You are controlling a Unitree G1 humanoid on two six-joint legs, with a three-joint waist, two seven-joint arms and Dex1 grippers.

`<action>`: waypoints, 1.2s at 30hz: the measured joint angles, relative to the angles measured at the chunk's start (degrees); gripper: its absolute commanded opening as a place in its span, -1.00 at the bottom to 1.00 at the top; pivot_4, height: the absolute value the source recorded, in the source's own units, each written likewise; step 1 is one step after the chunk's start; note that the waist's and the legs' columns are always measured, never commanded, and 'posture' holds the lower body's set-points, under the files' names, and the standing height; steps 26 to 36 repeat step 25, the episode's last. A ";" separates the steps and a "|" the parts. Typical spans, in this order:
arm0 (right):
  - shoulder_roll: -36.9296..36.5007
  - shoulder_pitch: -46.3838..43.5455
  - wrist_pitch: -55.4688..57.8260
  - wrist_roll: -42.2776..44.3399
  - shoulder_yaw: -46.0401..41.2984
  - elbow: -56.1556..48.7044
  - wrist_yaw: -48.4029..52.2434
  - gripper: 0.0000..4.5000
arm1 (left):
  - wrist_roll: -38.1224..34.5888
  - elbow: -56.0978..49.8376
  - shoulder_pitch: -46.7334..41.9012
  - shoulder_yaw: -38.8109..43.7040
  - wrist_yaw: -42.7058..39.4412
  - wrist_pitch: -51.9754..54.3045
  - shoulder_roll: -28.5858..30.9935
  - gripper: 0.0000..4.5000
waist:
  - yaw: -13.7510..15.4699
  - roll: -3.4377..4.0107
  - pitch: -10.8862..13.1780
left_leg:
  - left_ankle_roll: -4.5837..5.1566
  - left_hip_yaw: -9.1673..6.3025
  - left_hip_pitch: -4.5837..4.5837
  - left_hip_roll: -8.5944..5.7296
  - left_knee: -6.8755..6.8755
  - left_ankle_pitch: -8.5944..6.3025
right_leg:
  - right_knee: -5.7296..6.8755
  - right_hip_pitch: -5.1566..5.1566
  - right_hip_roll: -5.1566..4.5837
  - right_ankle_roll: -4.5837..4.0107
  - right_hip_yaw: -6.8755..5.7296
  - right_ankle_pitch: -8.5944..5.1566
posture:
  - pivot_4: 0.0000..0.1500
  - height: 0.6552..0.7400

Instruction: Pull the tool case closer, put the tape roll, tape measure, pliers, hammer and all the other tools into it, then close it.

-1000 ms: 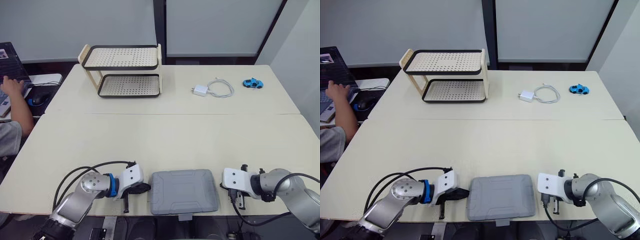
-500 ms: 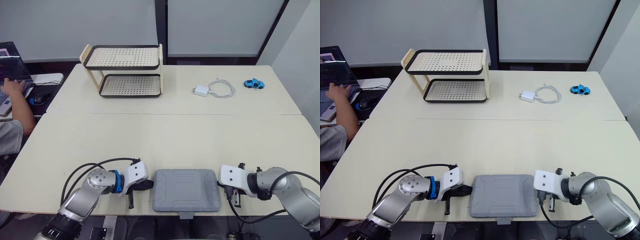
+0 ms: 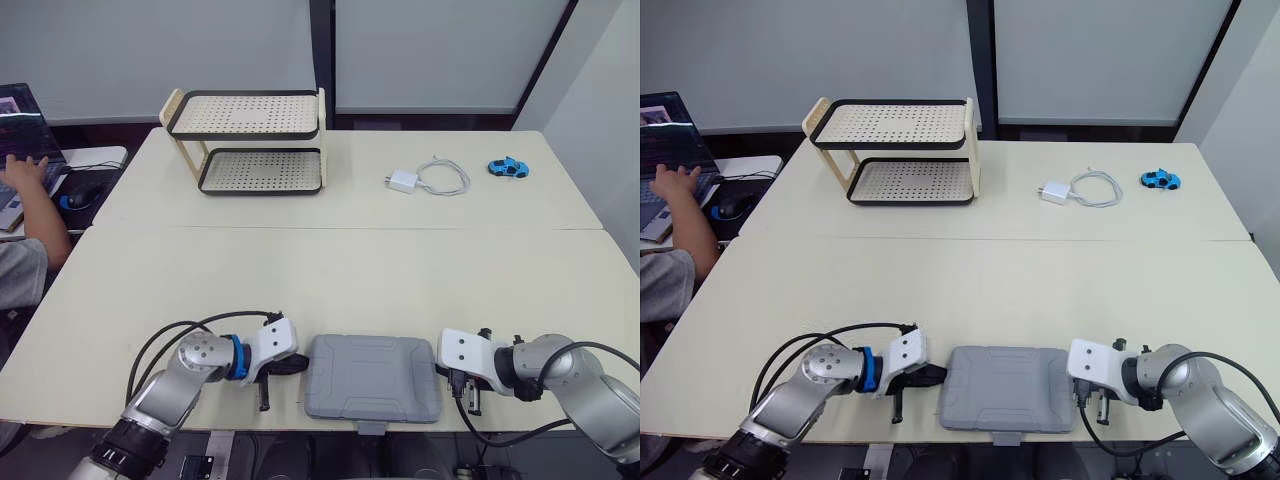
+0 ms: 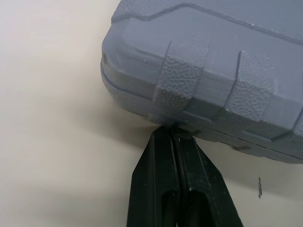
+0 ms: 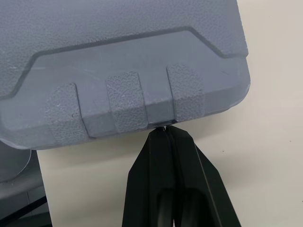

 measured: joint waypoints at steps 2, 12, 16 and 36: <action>-0.45 0.44 -0.42 0.05 -0.73 -0.15 0.00 -0.98 | -0.16 0.00 0.24 0.29 -0.08 -0.71 0.85 -1.00 | -0.04 0.00 0.00 | 0.00 0.00 0.00 0.00 0.00 0.00 | 0.01 -0.01 0.01 0.00 0.00 0.00 | 1.00 1.00; -7.22 14.76 -22.08 6.65 -25.55 1.36 5.74 -0.98 | -7.39 -1.70 10.06 17.83 -5.04 -0.98 15.38 -1.00 | -0.21 -0.02 0.03 | 0.01 0.08 0.02 0.06 -0.08 -0.01 | -0.07 0.00 -0.01 0.00 0.04 0.00 | 1.00 1.00; -10.49 18.25 -27.97 12.56 -38.98 7.19 15.40 -0.98 | -9.26 -2.12 16.16 26.15 -5.72 0.49 19.24 -1.00 | -0.16 -0.04 0.08 | 0.02 0.10 0.14 0.08 -0.06 -0.01 | -0.07 0.16 -0.01 -0.01 0.01 0.00 | 1.00 1.00; -14.00 17.28 -32.66 14.83 -44.61 18.46 23.03 -0.98 | -9.37 2.13 14.76 30.75 -3.47 1.11 19.54 -1.00 | -0.04 -0.07 0.10 | 0.01 0.20 0.12 0.06 -0.05 -0.01 | -0.05 0.16 -0.02 -0.01 0.00 0.00 | 1.00 1.00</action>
